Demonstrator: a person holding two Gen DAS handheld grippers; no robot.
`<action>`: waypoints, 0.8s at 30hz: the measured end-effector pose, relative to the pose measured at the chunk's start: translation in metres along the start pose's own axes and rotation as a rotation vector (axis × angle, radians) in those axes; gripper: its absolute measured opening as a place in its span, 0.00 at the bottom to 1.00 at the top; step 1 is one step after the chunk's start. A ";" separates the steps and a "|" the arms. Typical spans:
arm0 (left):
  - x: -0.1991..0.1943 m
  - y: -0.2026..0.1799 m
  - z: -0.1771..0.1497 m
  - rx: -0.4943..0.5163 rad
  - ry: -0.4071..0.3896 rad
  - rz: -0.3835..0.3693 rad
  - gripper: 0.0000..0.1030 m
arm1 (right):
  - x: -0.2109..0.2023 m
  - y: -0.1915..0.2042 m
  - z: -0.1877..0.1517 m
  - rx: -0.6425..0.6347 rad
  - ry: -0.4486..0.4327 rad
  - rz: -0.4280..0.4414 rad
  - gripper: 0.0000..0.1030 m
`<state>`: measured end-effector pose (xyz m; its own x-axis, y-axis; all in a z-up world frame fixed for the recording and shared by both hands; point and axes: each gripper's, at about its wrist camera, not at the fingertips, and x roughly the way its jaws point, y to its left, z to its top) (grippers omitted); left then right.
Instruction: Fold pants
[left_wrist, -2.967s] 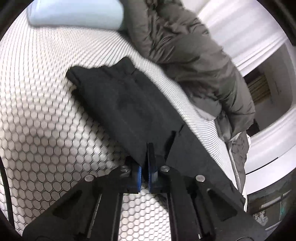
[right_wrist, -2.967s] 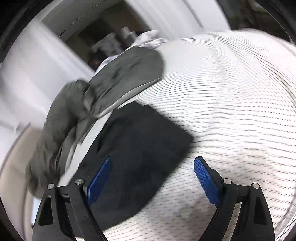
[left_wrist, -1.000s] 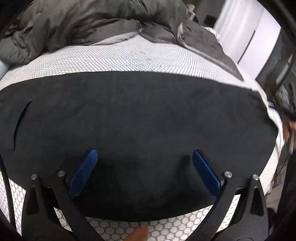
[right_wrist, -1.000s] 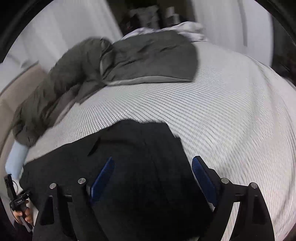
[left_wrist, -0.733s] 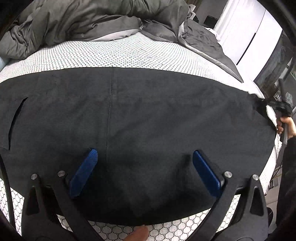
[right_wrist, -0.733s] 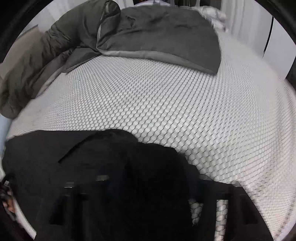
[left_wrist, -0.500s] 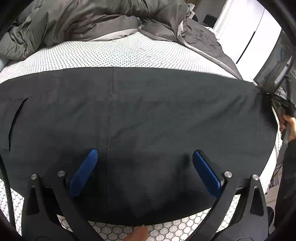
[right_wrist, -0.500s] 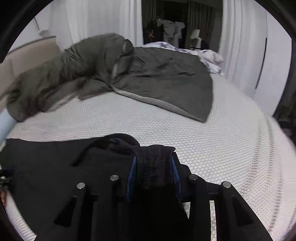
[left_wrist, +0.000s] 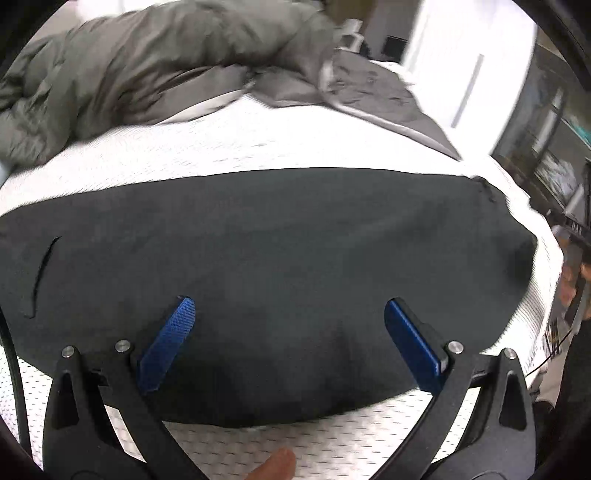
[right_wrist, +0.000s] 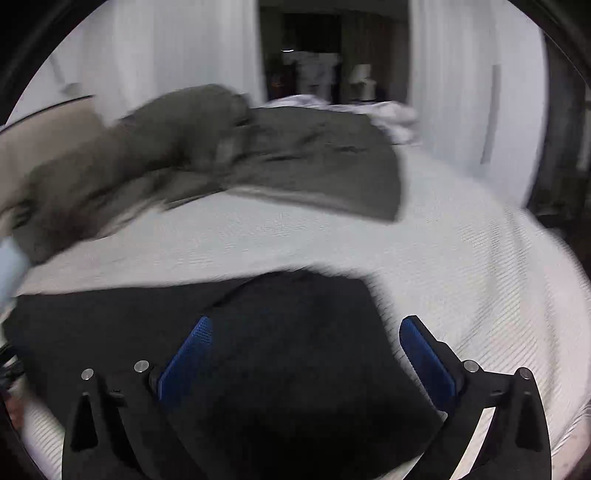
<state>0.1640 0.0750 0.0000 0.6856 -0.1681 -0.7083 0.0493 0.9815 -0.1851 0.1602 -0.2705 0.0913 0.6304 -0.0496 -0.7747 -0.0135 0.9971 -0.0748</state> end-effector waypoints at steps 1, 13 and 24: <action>0.001 -0.008 -0.002 0.020 0.003 -0.009 0.99 | 0.002 0.021 -0.010 -0.024 0.024 0.053 1.00; 0.042 -0.046 -0.032 0.140 0.133 0.024 0.99 | 0.068 0.157 -0.081 -0.427 0.229 0.167 1.00; 0.045 -0.041 -0.022 0.127 0.135 0.037 0.99 | 0.053 0.010 -0.063 -0.147 0.161 -0.303 0.98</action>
<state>0.1770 0.0248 -0.0393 0.5850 -0.1343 -0.7998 0.1236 0.9894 -0.0758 0.1447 -0.2671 0.0096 0.4926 -0.3615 -0.7916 0.0361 0.9173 -0.3965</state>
